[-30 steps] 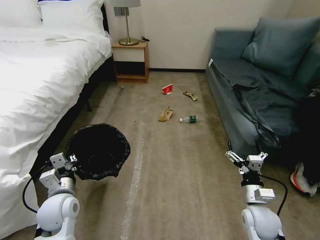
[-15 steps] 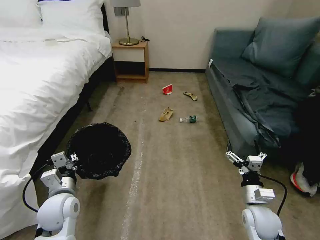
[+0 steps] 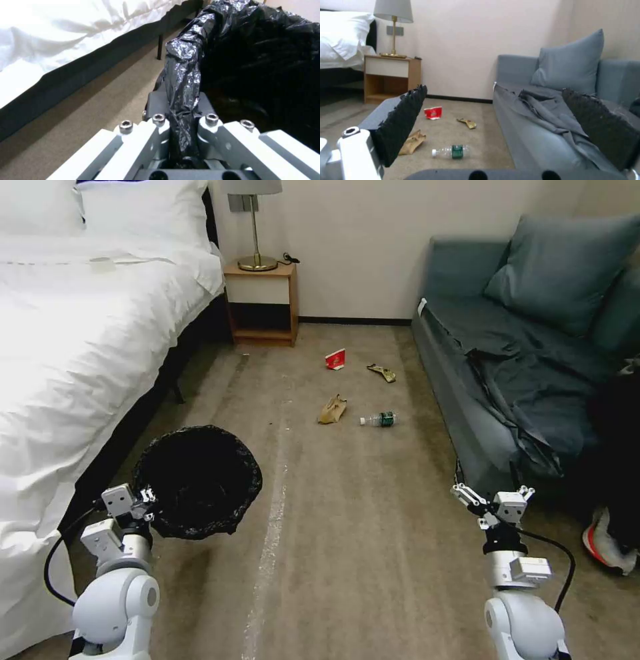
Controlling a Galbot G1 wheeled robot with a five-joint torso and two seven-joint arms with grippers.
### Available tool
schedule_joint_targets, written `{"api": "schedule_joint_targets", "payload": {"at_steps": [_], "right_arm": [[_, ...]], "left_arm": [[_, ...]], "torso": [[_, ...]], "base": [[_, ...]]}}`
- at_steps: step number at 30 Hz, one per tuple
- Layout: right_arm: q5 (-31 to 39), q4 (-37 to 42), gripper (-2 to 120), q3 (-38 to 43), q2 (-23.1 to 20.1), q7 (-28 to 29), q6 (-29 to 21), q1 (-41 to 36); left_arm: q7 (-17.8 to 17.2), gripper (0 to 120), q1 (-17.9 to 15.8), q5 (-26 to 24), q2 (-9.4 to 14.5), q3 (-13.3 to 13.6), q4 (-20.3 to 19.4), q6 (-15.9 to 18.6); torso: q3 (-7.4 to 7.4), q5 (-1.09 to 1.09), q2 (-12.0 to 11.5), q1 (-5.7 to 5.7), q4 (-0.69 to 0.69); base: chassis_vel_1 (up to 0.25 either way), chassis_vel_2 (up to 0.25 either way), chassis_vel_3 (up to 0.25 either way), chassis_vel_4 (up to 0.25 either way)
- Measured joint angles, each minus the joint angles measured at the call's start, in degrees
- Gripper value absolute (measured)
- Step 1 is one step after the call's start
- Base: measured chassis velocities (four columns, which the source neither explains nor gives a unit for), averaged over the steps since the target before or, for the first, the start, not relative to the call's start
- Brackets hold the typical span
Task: Pick up the trash bin, then pick up the garbage on the floor and place it into the trash bin.
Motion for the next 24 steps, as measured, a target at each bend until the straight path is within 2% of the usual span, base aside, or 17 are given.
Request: {"api": "schedule_joint_targets", "payload": {"at_steps": [24], "right_arm": [[0.37, -0.32, 100, 0.30, 0.20, -0.41, 0.44, 0.20]], "left_arm": [[0.24, 4, -0.08, 0.30, -0.01, 0.00, -0.19, -0.14]], "torso": [[0.00, 0.00, 0.00, 0.00, 0.00]], "base": [[-0.067, 0.069, 0.068, -0.073]]}}
